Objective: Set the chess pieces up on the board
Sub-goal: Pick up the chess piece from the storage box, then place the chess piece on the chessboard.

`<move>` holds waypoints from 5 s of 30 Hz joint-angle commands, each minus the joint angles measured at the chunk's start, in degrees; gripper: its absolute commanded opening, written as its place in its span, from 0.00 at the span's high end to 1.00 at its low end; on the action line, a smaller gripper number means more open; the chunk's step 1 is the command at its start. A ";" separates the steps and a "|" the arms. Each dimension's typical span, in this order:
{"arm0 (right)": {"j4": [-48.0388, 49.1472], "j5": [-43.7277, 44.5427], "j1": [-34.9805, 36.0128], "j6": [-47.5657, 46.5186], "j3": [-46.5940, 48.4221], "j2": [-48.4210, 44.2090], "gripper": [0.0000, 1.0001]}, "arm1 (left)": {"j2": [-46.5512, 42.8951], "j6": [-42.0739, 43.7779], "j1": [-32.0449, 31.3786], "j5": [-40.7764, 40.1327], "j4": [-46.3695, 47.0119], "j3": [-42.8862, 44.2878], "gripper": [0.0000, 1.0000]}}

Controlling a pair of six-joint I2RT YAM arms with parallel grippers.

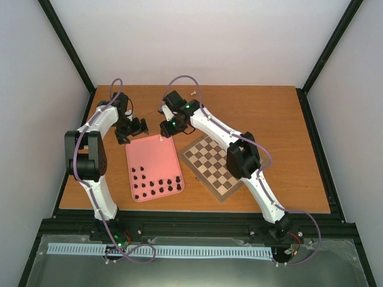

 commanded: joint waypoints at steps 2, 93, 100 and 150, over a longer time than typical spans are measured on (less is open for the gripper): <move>2.06 -2.27 0.92 -2.01 2.89 3.91 0.54 | 0.93 0.21 -0.25 1.05 0.22 1.58 0.00; 7.23 7.98 -16.93 5.31 -49.76 -42.61 0.90 | 36.02 -16.57 -11.74 7.81 5.60 59.42 0.00; 6.68 7.90 -20.13 5.42 -58.28 -49.43 0.89 | 45.41 -29.60 -15.32 10.53 22.25 67.02 0.00; -1.78 9.91 -31.86 8.64 -74.65 -58.98 0.89 | 58.76 -31.64 -16.99 7.82 57.96 68.25 0.00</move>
